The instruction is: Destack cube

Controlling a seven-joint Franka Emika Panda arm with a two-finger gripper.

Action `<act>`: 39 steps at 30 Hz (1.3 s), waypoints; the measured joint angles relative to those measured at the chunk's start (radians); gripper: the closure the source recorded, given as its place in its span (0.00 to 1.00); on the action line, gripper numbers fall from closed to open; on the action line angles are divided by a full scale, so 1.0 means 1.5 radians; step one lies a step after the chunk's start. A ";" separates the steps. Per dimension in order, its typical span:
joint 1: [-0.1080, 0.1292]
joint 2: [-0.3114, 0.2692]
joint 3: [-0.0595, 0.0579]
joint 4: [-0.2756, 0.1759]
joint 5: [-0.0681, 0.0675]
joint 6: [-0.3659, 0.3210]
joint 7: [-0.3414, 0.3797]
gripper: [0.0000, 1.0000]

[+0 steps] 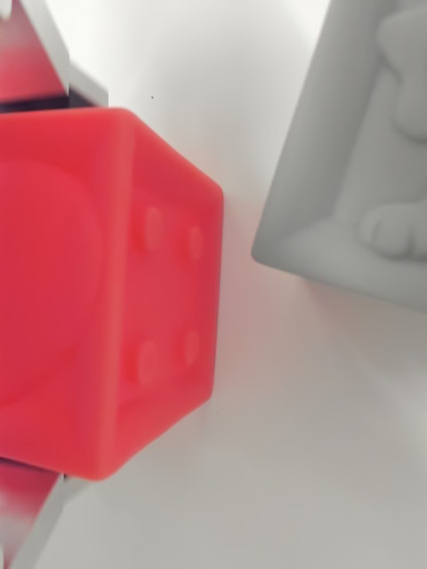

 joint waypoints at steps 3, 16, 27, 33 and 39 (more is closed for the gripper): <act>0.000 0.000 0.000 0.000 0.000 0.000 0.000 0.00; 0.000 0.000 0.000 0.000 0.000 0.000 0.000 0.00; 0.000 -0.004 0.000 -0.001 0.000 -0.002 0.000 0.00; 0.000 -0.023 0.000 -0.006 0.000 -0.015 0.000 0.00; 0.001 -0.050 -0.001 -0.013 0.000 -0.034 0.000 0.00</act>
